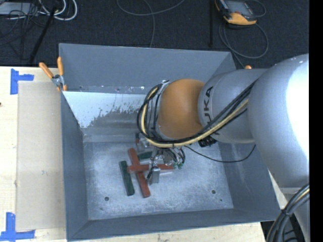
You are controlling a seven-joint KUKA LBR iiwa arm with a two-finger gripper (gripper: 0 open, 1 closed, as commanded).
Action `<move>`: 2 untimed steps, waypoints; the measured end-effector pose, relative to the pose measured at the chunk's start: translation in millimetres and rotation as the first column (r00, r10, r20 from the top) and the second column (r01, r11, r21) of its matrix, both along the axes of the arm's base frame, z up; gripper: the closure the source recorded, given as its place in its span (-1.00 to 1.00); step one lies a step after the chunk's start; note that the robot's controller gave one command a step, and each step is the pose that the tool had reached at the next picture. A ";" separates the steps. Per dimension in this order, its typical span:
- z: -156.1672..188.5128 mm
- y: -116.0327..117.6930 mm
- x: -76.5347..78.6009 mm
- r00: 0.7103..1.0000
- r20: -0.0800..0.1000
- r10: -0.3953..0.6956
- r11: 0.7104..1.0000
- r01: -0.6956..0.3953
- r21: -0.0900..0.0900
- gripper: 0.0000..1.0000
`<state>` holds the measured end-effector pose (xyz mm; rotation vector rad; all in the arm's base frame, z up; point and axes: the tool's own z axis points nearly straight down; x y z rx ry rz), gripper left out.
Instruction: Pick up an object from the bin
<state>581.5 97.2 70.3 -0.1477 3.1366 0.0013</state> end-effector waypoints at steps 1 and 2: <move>-0.7 -27.1 3.8 0.999 -0.003 0.050 0.999 -0.050 -0.001 -1.00; -0.7 -26.5 3.7 0.999 -0.002 0.048 0.999 -0.048 0.000 1.00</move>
Offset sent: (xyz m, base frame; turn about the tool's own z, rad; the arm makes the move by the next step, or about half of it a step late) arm 0.0039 -0.0264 -0.0003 -0.0512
